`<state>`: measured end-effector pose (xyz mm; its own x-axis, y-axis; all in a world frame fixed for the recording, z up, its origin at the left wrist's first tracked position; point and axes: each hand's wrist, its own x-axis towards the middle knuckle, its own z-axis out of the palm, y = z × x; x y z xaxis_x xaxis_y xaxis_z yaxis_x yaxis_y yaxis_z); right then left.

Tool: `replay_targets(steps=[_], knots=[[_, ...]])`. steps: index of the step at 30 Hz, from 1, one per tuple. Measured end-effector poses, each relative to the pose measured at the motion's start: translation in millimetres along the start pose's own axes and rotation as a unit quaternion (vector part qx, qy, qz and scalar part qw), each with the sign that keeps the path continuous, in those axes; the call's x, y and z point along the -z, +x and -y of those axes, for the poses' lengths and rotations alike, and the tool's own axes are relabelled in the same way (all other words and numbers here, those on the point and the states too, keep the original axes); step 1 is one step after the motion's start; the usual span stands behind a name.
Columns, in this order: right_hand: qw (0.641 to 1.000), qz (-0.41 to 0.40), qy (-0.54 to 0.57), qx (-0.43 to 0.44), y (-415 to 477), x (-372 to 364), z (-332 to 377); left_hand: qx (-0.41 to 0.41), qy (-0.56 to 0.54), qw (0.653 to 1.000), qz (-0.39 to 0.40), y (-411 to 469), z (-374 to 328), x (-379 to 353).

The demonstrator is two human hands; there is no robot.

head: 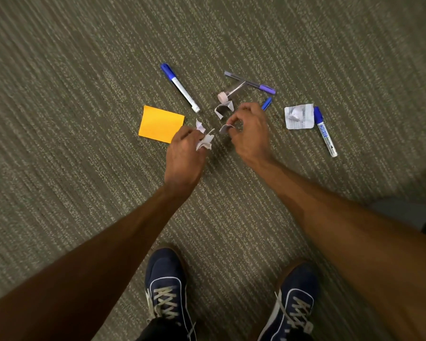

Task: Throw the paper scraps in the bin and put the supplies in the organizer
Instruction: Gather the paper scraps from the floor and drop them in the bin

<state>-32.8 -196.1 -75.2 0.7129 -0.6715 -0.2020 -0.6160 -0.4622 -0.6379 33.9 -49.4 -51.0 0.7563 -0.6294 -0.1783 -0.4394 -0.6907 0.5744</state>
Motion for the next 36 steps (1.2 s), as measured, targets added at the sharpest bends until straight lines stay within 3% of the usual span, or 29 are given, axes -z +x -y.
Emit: replay_targets(steps=[12,21,29,36], knots=[[0.996,-0.065,-0.057,-0.008,37.9,-28.5,3.7,0.014,-0.014,0.999,-0.026,9.3,15.7,2.3],[0.992,-0.039,0.098,-0.066,-2.5,26.7,25.4,0.017,-0.029,0.999,-0.029,4.1,-30.9,33.2],[0.953,-0.099,0.23,-0.168,-75.7,132.9,49.8,-0.065,-0.037,0.997,0.005,-21.1,-127.0,86.6],[0.886,-0.2,0.325,-0.262,-151.0,228.8,51.4,-0.103,-0.05,0.992,0.057,-60.0,-232.3,107.7]])
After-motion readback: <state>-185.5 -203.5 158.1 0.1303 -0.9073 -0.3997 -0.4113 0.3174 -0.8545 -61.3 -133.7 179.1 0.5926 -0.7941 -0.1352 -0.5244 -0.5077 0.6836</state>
